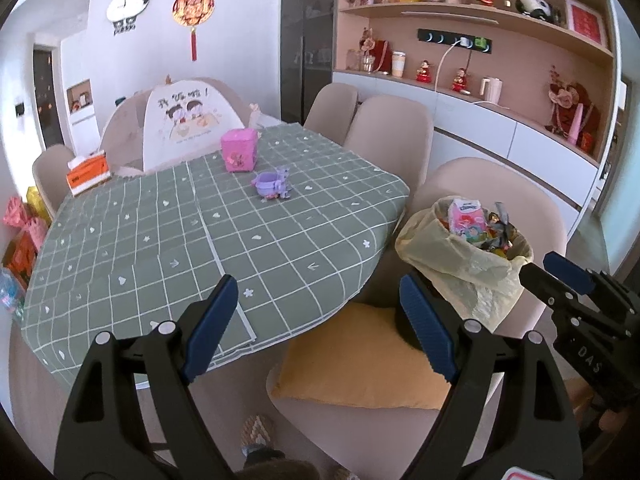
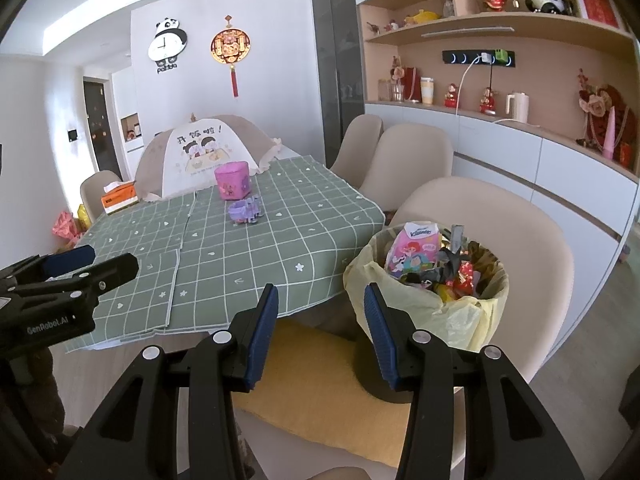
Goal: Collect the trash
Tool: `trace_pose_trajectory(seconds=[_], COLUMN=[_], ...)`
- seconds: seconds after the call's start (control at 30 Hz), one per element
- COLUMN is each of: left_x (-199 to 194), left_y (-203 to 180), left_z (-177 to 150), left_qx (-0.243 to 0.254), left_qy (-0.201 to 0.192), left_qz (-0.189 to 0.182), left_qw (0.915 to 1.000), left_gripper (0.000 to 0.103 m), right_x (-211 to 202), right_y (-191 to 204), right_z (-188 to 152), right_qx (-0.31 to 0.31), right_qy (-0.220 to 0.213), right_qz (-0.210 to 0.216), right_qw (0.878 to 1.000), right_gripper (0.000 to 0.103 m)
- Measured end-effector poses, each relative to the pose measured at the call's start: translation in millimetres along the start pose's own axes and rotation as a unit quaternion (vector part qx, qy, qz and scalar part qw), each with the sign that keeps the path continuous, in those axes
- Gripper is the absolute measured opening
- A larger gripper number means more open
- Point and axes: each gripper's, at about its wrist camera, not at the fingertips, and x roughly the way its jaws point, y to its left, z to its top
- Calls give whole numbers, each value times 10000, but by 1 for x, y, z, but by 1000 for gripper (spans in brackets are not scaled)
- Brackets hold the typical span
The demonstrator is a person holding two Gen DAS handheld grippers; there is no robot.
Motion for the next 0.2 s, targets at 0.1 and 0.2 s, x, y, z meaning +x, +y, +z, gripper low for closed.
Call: trace_pose_trajectory(seconds=[0.1,0.2], left_x=[15,42], left_y=[16,53], left_z=[2,4], left_qx=[-90,-363], left_qy=[189,479], left_qz=[28,229], left_qw=[9998,9979], left_gripper=[79,79], right_x=[12,39], right_y=[8,25], right_z=[4,15], right_qx=[-23,-105], right_qy=[48,154], right_qz=[13,104], right_qw=[10000,9998], right_gripper=[43,43])
